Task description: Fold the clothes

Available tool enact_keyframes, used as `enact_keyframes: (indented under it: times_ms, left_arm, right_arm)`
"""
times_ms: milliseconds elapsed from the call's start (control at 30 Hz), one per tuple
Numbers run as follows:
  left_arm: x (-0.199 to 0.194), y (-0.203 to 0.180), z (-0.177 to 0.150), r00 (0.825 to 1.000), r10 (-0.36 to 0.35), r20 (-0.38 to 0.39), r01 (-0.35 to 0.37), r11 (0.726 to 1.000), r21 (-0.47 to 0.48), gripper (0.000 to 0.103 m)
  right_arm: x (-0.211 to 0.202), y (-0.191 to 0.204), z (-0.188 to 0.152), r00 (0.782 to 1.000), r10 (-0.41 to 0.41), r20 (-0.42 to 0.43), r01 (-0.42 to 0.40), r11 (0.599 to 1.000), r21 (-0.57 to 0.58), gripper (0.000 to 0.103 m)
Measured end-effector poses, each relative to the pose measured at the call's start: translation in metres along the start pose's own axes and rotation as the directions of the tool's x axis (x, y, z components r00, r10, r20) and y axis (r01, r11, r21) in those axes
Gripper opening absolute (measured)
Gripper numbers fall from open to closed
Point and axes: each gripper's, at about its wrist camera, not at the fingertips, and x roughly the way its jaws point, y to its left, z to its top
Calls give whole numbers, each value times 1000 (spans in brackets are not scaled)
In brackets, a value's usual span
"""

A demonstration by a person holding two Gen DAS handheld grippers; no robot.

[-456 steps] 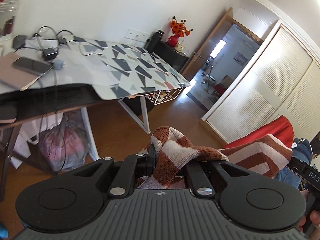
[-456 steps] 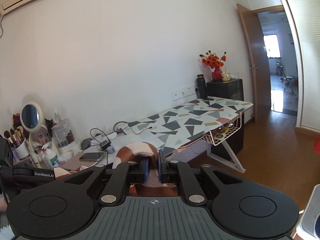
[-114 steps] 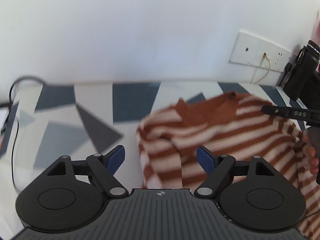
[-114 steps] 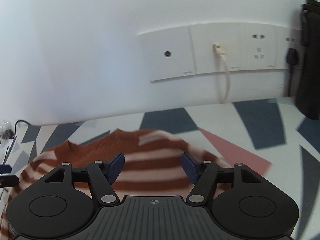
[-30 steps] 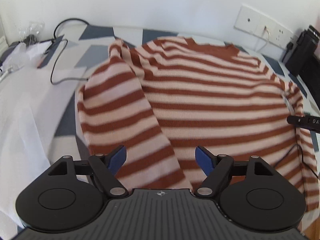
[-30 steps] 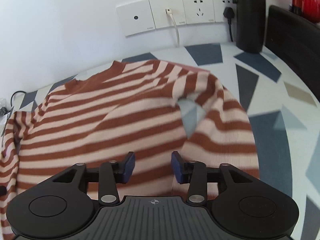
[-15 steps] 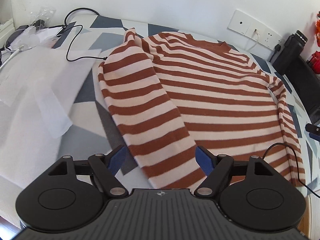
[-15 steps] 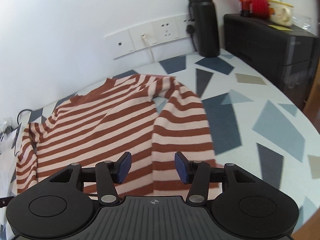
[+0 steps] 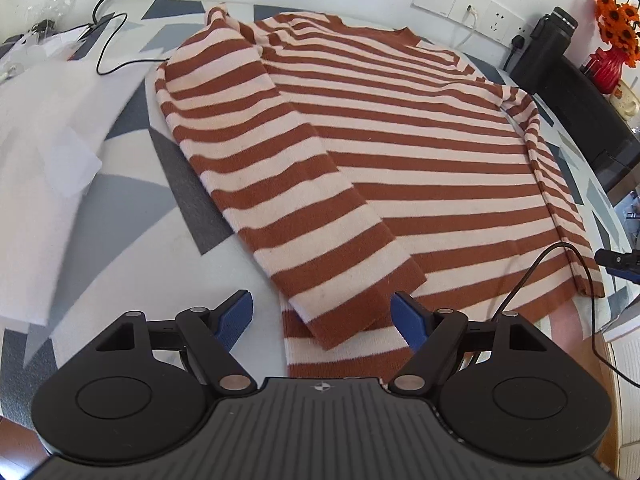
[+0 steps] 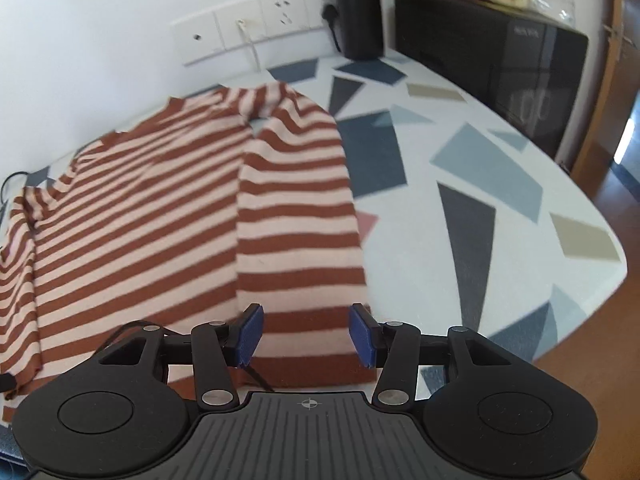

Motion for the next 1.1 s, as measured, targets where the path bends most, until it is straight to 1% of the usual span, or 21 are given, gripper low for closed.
enact_keyframes:
  times_ms: [100, 133, 200, 233, 300, 333, 367, 400, 433, 467, 500, 533, 567, 600, 633, 700, 767, 800, 900, 967, 1100]
  left_arm:
    - [-4, 12, -1, 1000, 24, 4, -24, 999, -27, 79]
    - [-5, 16, -1, 999, 30, 9, -30, 999, -37, 79]
    - [-6, 22, -2, 999, 40, 24, -38, 998, -57, 80]
    - [-6, 23, -1, 999, 42, 27, -41, 997, -62, 82]
    - [-3, 20, 0, 998, 48, 29, -46, 997, -67, 88]
    - [-1, 17, 1, 998, 58, 25, -57, 997, -58, 94]
    - [2, 12, 1, 997, 73, 20, -72, 996, -44, 99]
    - [5, 8, 2, 996, 87, 15, -87, 996, -30, 101]
    - [8, 2, 2, 994, 111, 7, -111, 994, -5, 102]
    - [11, -4, 3, 990, 138, 2, -138, 990, 22, 102]
    - [14, -8, 3, 987, 160, -2, -160, 986, 44, 102]
    - [16, -11, 4, 985, 171, -2, -171, 984, 55, 102]
    - [17, -11, 6, 985, 172, -1, -172, 984, 49, 102]
    - [18, -11, 8, 986, 169, 1, -169, 985, 35, 102]
    - [19, -10, 10, 986, 168, 2, -168, 986, 22, 102]
    - [21, -10, 14, 984, 176, -2, -176, 984, -5, 102]
    - [22, -10, 18, 982, 187, -8, -188, 982, -31, 102]
    - [23, -10, 20, 981, 193, -11, -193, 980, -43, 102]
    - [26, -11, 26, 978, 209, -20, -210, 974, -82, 102]
    - [28, -12, 30, 975, 219, -27, -221, 969, -108, 102]
    - [30, -11, 35, 971, 236, -36, -239, 960, -144, 102]
  right_arm:
    - [13, 0, -5, 999, -30, -26, 30, 999, 12, 45]
    - [16, 2, -5, 999, -41, -26, 41, 999, -6, 45]
    - [24, 11, -2, 998, -60, -21, 59, 997, -58, 55]
    - [26, 15, 0, 998, -59, -19, 57, 995, -76, 55]
    - [33, 24, 6, 998, -56, -15, 54, 992, -117, 56]
    - [37, 29, 10, 999, -47, -15, 44, 989, -141, 57]
    - [41, 33, 14, 999, -38, -16, 35, 986, -165, 62]
    - [46, 38, 18, 999, -30, -17, 27, 982, -188, 64]
    - [50, 41, 19, 999, -32, -21, 27, 977, -210, 65]
    - [55, 46, 21, 999, -41, -21, 34, 970, -241, 67]
    - [57, 49, 22, 999, -42, -8, 38, 963, -266, 67]
    - [59, 51, 23, 999, -42, 6, 42, 957, -287, 65]
    - [61, 51, 25, 999, -34, 18, 38, 956, -290, 60]
    - [62, 48, 27, 999, -25, 22, 30, 960, -278, 55]
    - [63, 43, 31, 1000, -13, 22, 18, 964, -264, 52]
    - [64, 31, 39, 1000, 12, 27, -5, 973, -232, 27]
    - [67, 18, 47, 998, 58, 7, -55, 977, -207, 22]
    - [69, 14, 52, 998, 62, 6, -60, 976, -208, 16]
    - [76, 1, 67, 997, 72, 4, -69, 976, -207, 13]
    - [77, -4, 80, 998, 48, 34, -41, 982, -186, 11]
    - [77, -21, 116, 992, 17, 128, 2, 989, -147, 11]
